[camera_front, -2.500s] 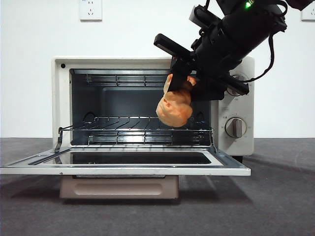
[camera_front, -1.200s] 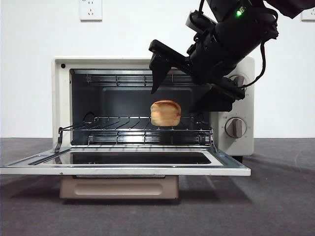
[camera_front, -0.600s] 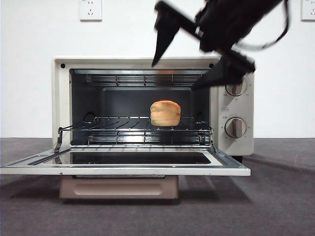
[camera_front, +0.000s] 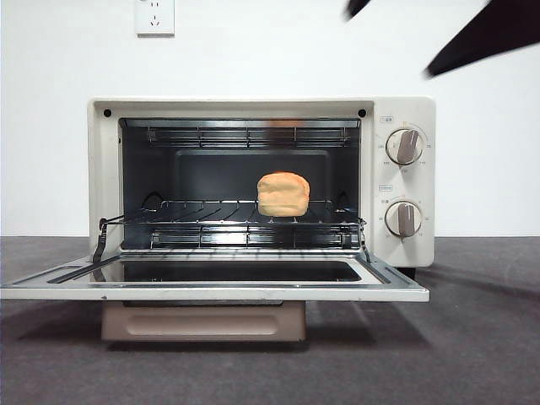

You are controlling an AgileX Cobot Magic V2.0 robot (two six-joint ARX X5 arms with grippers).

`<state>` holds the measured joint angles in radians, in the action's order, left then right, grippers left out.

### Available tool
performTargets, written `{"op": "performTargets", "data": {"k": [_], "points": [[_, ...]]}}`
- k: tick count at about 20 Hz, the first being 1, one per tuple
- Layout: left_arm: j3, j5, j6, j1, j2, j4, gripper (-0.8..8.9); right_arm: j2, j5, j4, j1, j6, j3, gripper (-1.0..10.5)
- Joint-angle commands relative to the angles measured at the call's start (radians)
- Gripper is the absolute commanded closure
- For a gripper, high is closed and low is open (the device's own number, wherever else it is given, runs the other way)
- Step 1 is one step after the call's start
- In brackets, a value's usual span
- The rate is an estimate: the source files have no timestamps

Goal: The left arm flap open the oven, the right arm pick bread and place it into oven, the left arm flap close the oven

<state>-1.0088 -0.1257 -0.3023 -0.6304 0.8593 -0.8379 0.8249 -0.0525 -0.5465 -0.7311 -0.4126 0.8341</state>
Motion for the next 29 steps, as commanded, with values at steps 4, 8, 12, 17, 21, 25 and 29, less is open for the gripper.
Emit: {"op": "performTargets", "data": {"k": [4, 8, 12, 17, 21, 25, 29], "points": [[-0.019, -0.363, 0.034, 0.299, 0.194, 0.109, 7.99, -0.228, 0.050, -0.192, -0.004, 0.063, 0.018, 4.9], [-0.013, -0.467, 0.059, 0.531, 0.296, 0.119, 7.99, -0.350, 0.109, -0.323, -0.004, 0.046, 0.018, 4.9], [0.067, -0.489, 0.051, 0.626, 0.352, 0.190, 7.99, -0.412, 0.105, -0.397, -0.004, 0.014, 0.019, 4.9], [0.272, -0.512, -0.032, 0.653, 0.385, 0.338, 7.99, -0.417, 0.105, -0.397, -0.004, 0.004, 0.036, 4.9], [0.399, -0.526, -0.063, 0.658, 0.401, 0.439, 7.99, -0.416, 0.106, -0.383, -0.004, 0.004, 0.044, 4.9], [0.486, -0.528, -0.089, 0.658, 0.417, 0.491, 7.99, -0.416, 0.107, -0.364, -0.004, 0.002, 0.044, 4.9], [0.509, -0.533, -0.082, 0.652, 0.417, 0.472, 7.99, -0.416, 0.114, -0.357, -0.004, 0.000, 0.044, 4.9]]}}
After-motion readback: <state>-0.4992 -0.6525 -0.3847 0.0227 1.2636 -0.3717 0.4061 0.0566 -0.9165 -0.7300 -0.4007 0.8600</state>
